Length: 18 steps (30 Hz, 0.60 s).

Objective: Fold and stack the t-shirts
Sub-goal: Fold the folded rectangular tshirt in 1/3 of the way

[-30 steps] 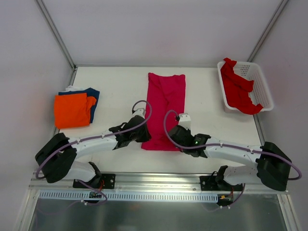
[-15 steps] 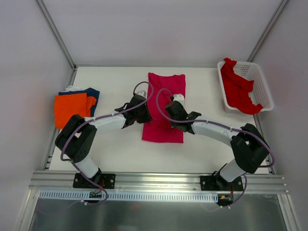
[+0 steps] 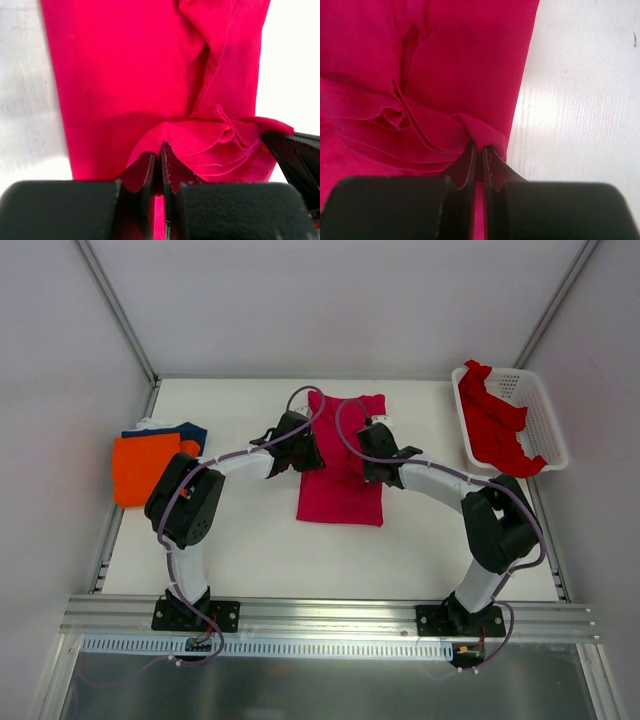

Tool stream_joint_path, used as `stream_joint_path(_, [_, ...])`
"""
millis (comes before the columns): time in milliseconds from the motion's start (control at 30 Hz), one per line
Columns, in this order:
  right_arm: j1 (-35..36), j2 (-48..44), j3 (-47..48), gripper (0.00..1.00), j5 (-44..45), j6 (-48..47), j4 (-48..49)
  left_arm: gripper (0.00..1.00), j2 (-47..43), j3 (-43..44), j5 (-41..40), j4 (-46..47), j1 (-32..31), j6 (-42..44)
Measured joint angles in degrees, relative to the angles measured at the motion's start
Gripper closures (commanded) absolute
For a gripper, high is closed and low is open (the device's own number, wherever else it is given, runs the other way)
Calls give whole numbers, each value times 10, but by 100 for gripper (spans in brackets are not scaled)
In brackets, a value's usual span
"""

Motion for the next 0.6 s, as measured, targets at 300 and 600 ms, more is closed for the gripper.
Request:
stream_joint_path(300, [-32, 74, 75, 99, -33, -17, 2, 100, 31, 33, 19, -7, 30, 8])
stream_joint_path(600, [-42, 107, 105, 97, -44, -23, 2, 100, 35, 44, 27, -12, 49, 11])
